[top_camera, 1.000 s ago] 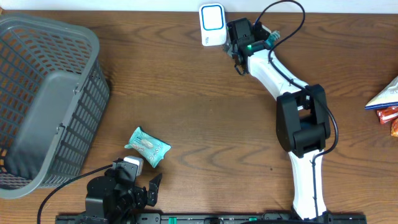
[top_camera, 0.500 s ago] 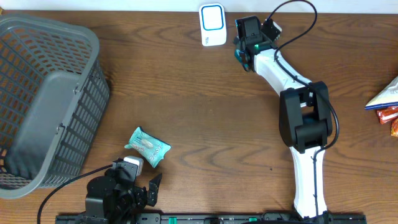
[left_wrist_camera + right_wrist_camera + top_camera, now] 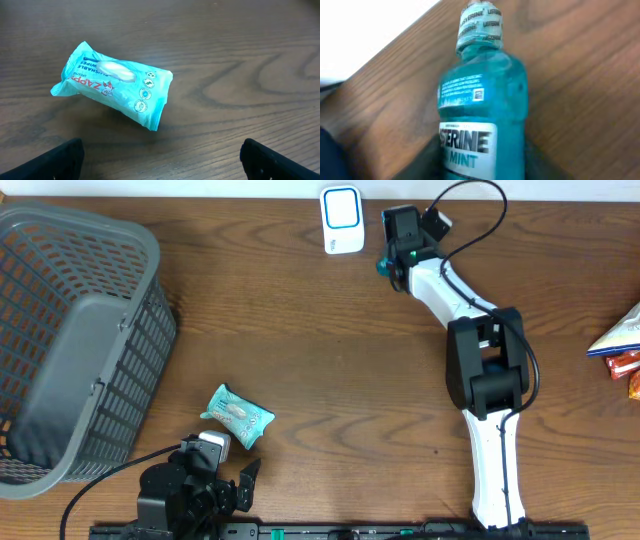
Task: Scan the item barcode
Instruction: 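Carry the bottle right and drop it near the right table edge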
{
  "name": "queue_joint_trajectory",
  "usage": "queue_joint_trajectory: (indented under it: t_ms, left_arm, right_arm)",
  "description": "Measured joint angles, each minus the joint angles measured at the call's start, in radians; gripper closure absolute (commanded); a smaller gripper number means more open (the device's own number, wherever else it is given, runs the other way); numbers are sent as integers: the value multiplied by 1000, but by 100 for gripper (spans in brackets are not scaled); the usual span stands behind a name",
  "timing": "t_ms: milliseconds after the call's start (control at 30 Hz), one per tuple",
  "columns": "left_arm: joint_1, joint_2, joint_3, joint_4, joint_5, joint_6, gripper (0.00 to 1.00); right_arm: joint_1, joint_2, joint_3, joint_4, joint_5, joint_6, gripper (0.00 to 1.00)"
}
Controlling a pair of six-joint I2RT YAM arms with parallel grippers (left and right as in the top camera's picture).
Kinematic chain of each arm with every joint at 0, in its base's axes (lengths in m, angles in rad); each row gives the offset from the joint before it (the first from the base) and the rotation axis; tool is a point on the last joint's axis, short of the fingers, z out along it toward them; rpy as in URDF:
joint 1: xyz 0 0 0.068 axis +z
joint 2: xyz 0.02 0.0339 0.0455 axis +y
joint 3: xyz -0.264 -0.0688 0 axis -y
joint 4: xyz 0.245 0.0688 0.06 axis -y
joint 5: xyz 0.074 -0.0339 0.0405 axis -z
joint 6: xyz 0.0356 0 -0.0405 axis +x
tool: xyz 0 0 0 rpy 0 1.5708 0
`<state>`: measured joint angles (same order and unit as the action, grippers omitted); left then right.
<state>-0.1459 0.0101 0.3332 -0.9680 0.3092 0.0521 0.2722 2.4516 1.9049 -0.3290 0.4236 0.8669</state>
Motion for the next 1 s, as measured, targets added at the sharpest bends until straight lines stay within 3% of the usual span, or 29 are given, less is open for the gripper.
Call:
queue_joint_trajectory:
  t_ms: [267, 500, 600, 700, 733, 767, 800, 1000]
  left_arm:
    - [0, 0, 0, 0, 0, 0, 1]
    - [0, 0, 0, 0, 0, 0, 1]
    - [0, 0, 0, 0, 0, 0, 1]
    - [0, 0, 0, 0, 0, 0, 1]
    - [0, 0, 0, 0, 0, 0, 1]
    - [0, 0, 0, 0, 0, 0, 1]
    - [0, 0, 0, 0, 0, 0, 1]
    - [0, 0, 0, 0, 0, 0, 1]
  right_arm:
    - [-17, -41, 24, -87, -54, -102, 87]
    - [-64, -47, 17, -119, -185, -159, 67]
    - [-70, -38, 13, -124, -199, -165, 66]
    - [-69, -31, 12, -112, -201, -166, 71]
    - [-68, -31, 12, -109, -202, -166, 79]
    - [-66, -24, 12, -87, -206, -167, 96]
    - [-65, -24, 16, -71, -213, -164, 99]
    - [-51, -20, 32, 2, -237, -181, 99]
